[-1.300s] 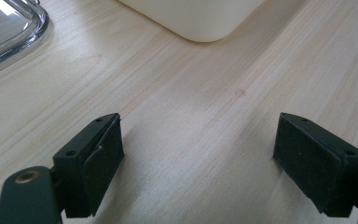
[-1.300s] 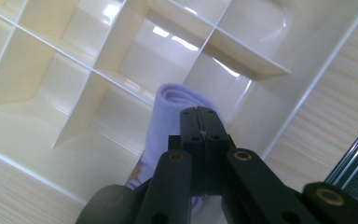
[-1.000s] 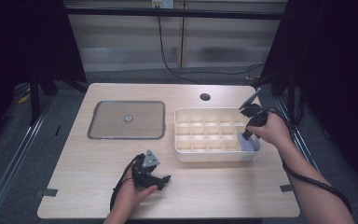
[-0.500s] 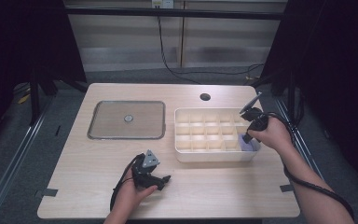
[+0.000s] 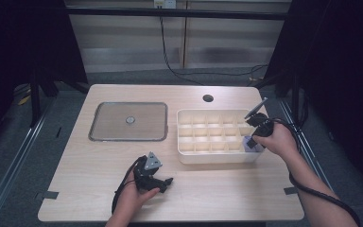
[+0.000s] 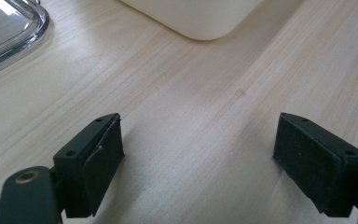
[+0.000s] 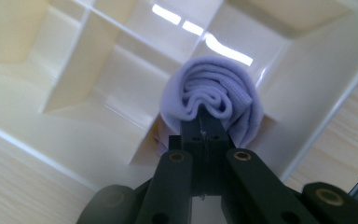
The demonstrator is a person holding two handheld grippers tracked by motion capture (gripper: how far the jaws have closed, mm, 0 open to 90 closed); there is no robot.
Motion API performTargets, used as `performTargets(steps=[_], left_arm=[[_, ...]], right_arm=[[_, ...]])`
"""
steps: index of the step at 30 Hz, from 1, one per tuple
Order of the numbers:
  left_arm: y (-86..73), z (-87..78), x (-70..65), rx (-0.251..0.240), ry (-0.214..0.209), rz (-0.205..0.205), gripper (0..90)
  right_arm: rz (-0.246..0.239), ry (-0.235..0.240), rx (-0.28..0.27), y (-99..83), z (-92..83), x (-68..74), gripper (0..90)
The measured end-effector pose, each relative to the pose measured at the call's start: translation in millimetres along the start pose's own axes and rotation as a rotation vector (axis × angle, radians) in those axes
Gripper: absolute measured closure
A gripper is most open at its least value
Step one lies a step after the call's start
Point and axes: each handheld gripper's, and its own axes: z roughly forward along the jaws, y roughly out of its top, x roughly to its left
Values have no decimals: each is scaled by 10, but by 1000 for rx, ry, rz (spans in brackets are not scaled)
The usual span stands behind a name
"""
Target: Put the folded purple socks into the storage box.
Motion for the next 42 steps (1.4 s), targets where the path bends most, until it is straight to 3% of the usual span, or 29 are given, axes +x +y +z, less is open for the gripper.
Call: performTargets(steps=[2, 5, 11, 23, 35, 42], left_arm=[[0, 0, 0, 1, 0, 0, 154], [0, 0, 0, 0, 0, 0, 154], [1, 0, -1, 1, 1, 0, 153], [0, 0, -1, 1, 0, 0, 154], [1, 0, 0, 1, 2, 0, 153], [1, 0, 0, 1, 2, 0, 153]], right_arm=[[5, -17, 23, -31, 92, -15, 900], [5, 16, 16, -76, 226, -20, 900], [2, 26, 16, -48, 315, -10, 900], [16, 34, 20, -49, 320, 1, 900], [-23, 46, 39, -103, 303, 59, 900], [-22, 53, 36, -135, 266, 80, 900]])
